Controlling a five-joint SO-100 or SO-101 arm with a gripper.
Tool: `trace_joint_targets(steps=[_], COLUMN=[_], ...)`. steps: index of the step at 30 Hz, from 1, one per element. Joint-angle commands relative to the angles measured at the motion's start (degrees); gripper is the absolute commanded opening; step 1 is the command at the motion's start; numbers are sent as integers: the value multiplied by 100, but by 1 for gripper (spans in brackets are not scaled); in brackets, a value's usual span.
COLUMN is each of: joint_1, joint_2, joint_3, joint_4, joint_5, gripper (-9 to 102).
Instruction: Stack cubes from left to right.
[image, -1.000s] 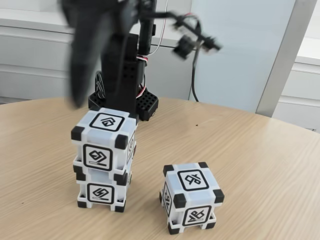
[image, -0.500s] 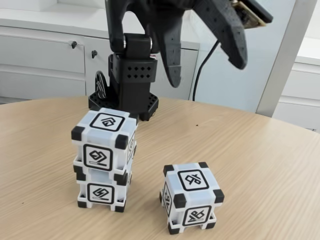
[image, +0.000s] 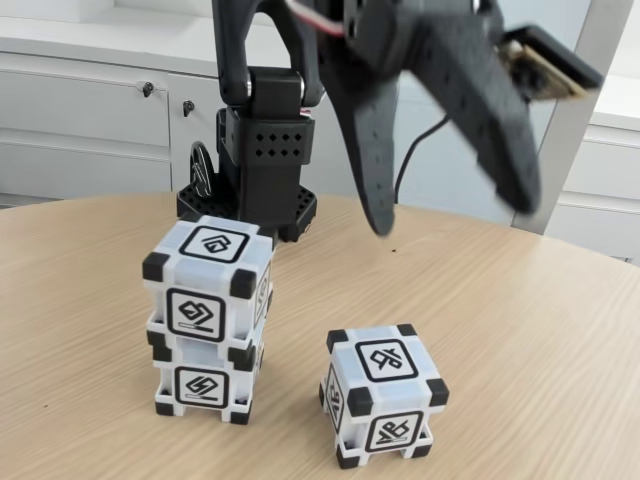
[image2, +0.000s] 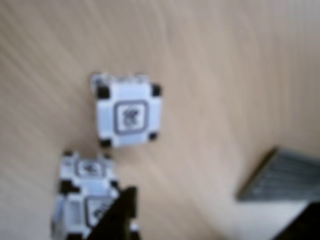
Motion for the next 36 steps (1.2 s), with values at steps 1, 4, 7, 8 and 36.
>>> trace_joint_targets(steps=[1, 4, 7, 8, 36], joint_1=[-18, 26, 44, 35, 79], joint_2=[-193, -422, -589, -624, -1942], joint_3=[-53, -53, -53, -44, 589], joint_4=[-255, -448, -457, -431, -519], joint_5=[510, 1011, 1582, 1714, 923], gripper=[42, 42, 41, 41, 40])
